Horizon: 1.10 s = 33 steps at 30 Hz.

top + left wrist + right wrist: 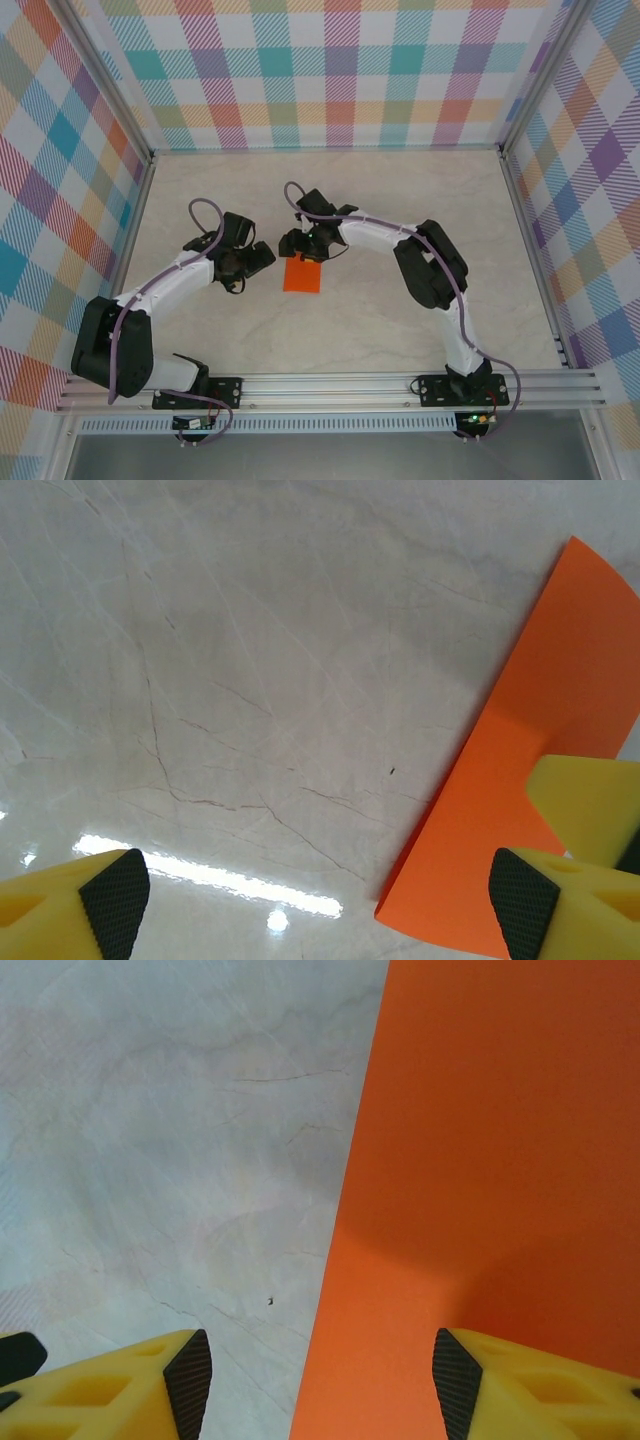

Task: Fold a paper plane with a square sheet of paper (pick it up from the middle)
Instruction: Move the paper to the center of the table.

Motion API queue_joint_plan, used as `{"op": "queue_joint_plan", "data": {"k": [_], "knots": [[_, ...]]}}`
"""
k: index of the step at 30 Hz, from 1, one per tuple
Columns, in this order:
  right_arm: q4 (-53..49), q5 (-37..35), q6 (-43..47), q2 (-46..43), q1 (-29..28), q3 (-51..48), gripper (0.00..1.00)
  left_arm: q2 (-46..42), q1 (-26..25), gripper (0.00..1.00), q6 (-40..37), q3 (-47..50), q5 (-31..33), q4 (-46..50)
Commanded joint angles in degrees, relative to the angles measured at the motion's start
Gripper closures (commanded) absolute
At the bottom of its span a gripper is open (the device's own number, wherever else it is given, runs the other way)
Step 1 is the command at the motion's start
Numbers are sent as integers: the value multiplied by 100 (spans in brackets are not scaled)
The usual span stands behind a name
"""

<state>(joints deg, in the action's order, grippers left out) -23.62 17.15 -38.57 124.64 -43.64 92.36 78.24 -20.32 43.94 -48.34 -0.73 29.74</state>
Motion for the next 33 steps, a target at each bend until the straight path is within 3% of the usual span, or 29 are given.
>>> {"op": "queue_joint_plan", "data": {"k": [1,9,15,19,26,33], "knots": [[-432,239,433,198,-49,184,38,-20,63,11,30,75,-189,-84],[-1447,-203,1869,172,-42,-128,39,55,63,15,-165,98,-677,-407],[-1386,-116,2392,-394,-33,-978,40,171,46,20,-321,119,-1303,-812],[-899,197,1866,-1002,77,-1295,40,318,-74,29,-289,167,-1780,-1318],[284,87,290,-2443,428,-2552,37,794,-581,56,-35,64,-2310,-2249],[351,347,-265,-3196,930,-3589,32,1605,-1153,78,217,-161,-2369,-2680]]}}
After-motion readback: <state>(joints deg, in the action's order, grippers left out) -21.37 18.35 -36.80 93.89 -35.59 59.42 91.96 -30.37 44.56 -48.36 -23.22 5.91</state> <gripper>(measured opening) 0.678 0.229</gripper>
